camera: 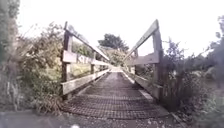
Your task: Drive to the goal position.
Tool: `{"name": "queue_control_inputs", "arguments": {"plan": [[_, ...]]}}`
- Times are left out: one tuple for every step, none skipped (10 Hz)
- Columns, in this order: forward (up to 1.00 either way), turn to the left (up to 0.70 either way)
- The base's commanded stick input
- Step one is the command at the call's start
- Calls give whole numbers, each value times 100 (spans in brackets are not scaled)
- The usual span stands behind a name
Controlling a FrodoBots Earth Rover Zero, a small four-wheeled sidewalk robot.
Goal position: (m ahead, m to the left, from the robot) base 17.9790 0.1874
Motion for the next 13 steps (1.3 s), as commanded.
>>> {"name": "queue_control_inputs", "arguments": {"plan": [[70, 0], [70, -16], [70, -35], [70, -35], [70, 0], [70, 0], [70, 0], [70, 0], [70, 0], [70, 0], [70, 0], [70, 0], [70, 0]]}}
